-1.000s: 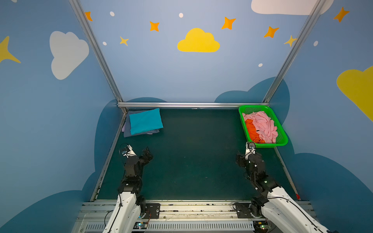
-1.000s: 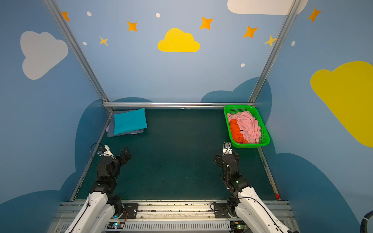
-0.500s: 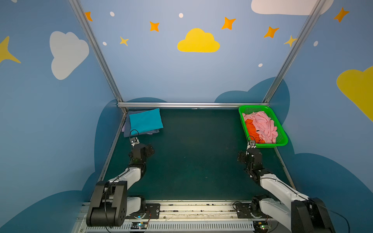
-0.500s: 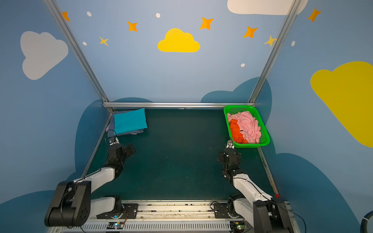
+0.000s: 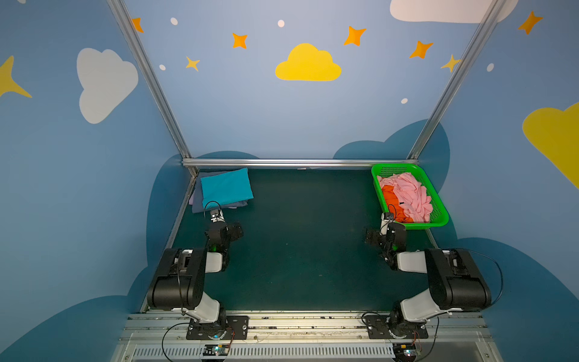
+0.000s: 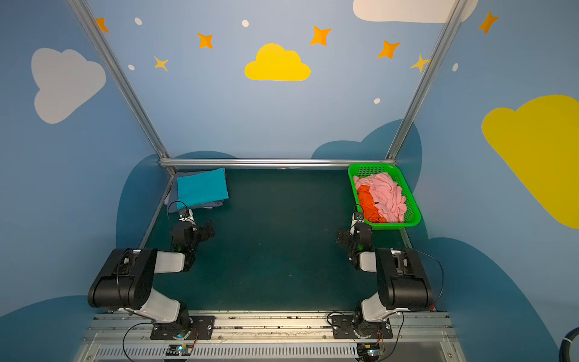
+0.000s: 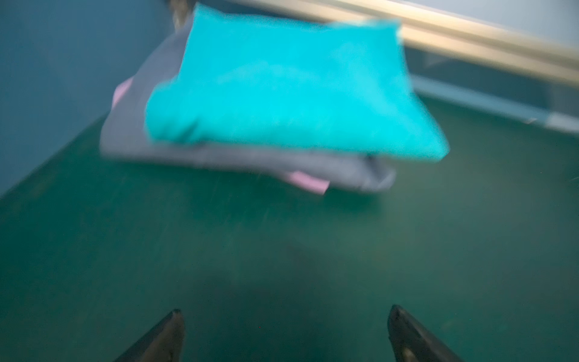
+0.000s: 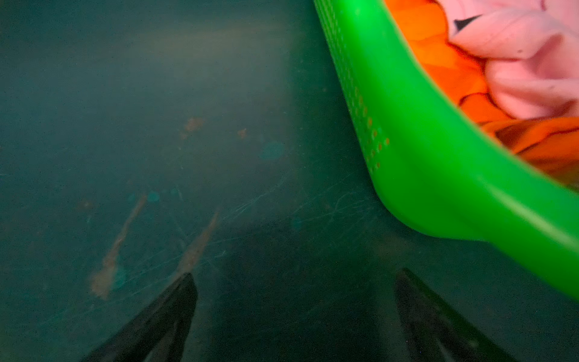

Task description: Fold and stack the t-shirts

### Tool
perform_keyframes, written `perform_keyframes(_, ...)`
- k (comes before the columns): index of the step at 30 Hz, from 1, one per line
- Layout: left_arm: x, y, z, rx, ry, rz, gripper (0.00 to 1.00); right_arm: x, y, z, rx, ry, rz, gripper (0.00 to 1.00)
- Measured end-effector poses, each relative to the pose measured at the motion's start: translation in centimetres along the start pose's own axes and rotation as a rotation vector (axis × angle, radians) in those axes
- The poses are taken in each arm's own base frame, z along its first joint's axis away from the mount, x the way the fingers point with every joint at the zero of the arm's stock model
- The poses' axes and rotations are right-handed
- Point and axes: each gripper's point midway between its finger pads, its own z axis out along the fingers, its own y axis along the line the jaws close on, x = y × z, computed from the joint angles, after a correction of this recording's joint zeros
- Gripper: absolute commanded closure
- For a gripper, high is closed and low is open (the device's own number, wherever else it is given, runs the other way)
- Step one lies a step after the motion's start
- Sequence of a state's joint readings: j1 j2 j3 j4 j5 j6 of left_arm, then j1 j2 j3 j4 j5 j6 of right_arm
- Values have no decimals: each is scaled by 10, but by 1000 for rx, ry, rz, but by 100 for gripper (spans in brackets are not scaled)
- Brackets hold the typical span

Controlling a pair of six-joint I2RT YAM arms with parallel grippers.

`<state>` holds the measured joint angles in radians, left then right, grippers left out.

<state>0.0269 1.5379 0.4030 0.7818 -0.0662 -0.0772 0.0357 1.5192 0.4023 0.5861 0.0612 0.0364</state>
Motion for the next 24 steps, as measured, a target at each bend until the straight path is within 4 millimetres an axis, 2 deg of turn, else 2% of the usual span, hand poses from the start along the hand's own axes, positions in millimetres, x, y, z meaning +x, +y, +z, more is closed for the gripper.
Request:
perform_keyframes(2, -13, -7, 1, 30, -28, 5, 0, -23, 4, 1, -29, -12, 3, 2)
perform_keyframes(4, -12, -9, 1, 44, -21, 16, 0, -46, 11, -2, -62, -57, 1, 2)
perform_keyframes(7, -5, -10, 1, 53, 8, 25, 0, -58, 15, -5, -81, -76, 1, 2)
perform_keyframes(14, -2, -11, 1, 58, 22, 38, 0, -47, 15, -5, -85, -28, 10, 2)
perform_keyframes(24, 0, -11, 1, 57, 31, 41, 0, -41, 15, -5, -86, -6, 11, 2)
